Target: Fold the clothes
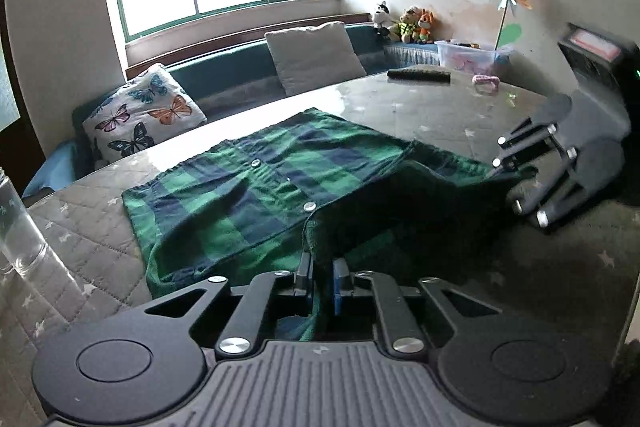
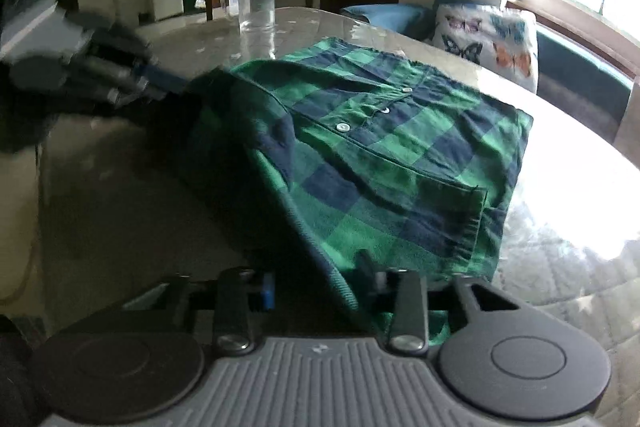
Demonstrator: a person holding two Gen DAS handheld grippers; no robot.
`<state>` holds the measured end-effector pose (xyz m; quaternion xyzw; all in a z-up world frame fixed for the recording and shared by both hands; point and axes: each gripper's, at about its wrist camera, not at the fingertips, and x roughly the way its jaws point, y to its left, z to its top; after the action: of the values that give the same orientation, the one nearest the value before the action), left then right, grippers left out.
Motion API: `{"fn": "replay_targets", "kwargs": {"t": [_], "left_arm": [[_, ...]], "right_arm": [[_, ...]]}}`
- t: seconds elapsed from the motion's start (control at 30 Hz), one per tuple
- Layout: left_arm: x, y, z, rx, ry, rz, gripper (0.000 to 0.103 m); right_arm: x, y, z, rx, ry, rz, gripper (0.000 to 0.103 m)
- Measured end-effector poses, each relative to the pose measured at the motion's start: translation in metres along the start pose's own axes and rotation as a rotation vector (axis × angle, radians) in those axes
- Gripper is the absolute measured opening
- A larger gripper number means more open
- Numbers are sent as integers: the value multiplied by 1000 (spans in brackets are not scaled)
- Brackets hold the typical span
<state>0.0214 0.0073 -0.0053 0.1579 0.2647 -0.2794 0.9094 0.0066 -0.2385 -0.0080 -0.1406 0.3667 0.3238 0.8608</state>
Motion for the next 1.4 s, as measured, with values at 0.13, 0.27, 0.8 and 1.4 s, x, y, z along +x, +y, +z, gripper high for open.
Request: {"fn": "replay_targets", "kwargs": {"t": [0.13, 0.27, 0.8, 1.4], "left_arm": [[-15, -2, -13, 21, -3, 18, 24], [-25, -6, -28, 46, 18, 45, 41], [-50, -3, -50, 127, 15, 196, 8], [-148, -4, -6, 30, -197, 204, 8]], "right_arm": [[-5, -6, 9, 42, -13, 16, 17], [-14, -8, 20, 73, -47, 20, 15], [-45, 8, 28, 103, -153, -34, 7], [-129, 38, 33, 98, -255, 9, 4]]}}
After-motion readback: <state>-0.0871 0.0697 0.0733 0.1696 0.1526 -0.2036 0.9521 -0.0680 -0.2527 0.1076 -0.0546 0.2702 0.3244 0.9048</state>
